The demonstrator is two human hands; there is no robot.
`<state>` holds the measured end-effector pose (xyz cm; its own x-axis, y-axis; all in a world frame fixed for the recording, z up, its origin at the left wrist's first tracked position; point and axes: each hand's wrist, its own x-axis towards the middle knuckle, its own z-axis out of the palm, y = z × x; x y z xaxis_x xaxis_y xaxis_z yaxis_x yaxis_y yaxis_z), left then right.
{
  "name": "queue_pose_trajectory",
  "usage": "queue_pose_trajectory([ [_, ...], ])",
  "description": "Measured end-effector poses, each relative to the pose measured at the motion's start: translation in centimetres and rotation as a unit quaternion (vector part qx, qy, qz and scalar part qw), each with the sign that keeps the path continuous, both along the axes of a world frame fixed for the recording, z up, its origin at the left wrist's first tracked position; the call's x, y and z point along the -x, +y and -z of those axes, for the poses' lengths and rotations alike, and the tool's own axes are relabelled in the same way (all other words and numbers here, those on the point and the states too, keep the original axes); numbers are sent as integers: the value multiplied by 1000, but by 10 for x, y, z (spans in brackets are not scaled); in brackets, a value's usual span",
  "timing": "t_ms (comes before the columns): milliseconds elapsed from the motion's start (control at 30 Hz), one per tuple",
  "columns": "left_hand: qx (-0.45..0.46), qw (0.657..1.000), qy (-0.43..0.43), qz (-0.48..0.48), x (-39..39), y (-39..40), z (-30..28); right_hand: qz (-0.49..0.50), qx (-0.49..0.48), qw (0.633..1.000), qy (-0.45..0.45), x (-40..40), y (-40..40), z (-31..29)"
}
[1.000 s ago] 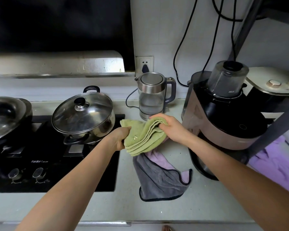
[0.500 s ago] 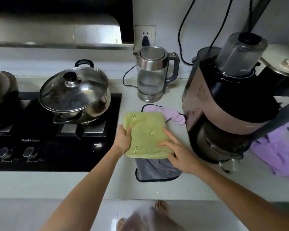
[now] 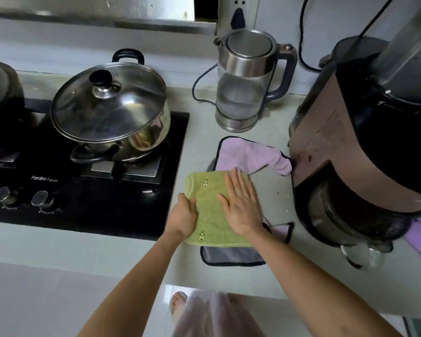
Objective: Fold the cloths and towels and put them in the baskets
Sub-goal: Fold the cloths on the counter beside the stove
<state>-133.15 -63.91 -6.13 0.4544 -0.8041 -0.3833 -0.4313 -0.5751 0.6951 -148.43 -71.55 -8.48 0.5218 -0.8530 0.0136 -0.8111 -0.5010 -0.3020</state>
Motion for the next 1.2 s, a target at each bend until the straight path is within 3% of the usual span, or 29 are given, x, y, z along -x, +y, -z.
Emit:
queue_pose_trajectory([
  [100,-8,1000,-17,13,1,-3,0,104,-102,989,-37,6,-11,7],
  [200,-11,1000,-6,11,1,-2,-2,121,-134,982,-56,8,-15,-1],
  [300,6,999,47,-13,-2,4,-4,154,-161,960,-171,3,-8,-17],
  [433,73,991,107,-31,-5,13,-15,245,-295,865,-326,14,-5,-41],
  [500,100,986,123,-45,-10,21,-24,233,-386,814,-366,14,3,-56],
  [567,112,985,113,-64,-22,33,-31,192,-412,798,-396,2,10,-64],
  [700,104,988,30,-111,-63,69,-36,125,-429,808,-385,-48,33,-62],
  [800,85,986,-36,-142,-94,96,-35,122,-452,810,-354,-87,55,-55],
  [900,73,981,-87,-159,-121,114,-31,129,-442,837,-296,-120,67,-34],
  [1000,58,977,-114,-172,-137,118,-27,144,-359,900,-203,-141,75,-32],
  [1067,26,973,-142,-178,-142,120,-24,124,-246,943,-189,-147,87,-43],
  [1133,53,958,-232,-160,-143,123,-19,31,-115,981,-153,-147,99,-46],
  [1200,98,944,-309,-57,-143,124,-13,-97,-58,989,-92,-148,111,-40],
])
